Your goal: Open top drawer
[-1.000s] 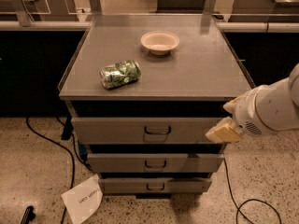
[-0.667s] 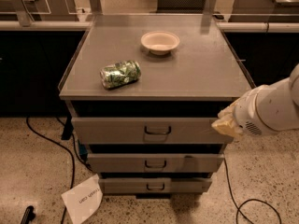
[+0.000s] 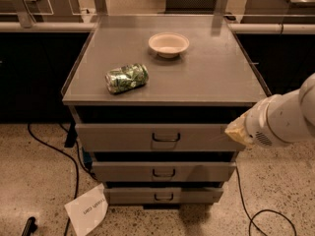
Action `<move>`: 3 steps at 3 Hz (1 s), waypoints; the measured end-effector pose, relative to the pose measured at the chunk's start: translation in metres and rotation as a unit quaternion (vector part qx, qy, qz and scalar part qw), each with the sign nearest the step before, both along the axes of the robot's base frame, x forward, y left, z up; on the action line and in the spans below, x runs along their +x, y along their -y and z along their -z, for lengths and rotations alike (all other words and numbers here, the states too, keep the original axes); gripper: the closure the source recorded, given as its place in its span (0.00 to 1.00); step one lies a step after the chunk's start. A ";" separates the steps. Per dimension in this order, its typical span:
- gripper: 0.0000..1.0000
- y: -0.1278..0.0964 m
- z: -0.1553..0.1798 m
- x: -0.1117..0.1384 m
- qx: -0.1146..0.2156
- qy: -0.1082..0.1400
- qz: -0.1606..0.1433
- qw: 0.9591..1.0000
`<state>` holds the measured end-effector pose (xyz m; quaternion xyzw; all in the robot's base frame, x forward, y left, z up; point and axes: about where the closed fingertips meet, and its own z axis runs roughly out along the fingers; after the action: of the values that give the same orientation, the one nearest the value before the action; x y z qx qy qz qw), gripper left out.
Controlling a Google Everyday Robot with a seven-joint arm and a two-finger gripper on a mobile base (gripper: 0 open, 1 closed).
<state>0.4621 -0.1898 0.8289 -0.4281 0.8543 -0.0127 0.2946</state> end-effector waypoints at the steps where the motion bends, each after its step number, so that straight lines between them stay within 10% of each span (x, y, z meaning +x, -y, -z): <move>1: 1.00 0.005 0.031 -0.005 -0.015 0.016 0.042 0.999; 3: 1.00 0.043 0.077 0.015 -0.025 0.101 0.105 0.989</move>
Offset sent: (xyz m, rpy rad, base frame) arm 0.0347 -0.0415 -0.0806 0.0179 -0.3748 -0.3779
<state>0.4767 -0.2326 0.7515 -0.3396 0.8599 -0.1077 0.3654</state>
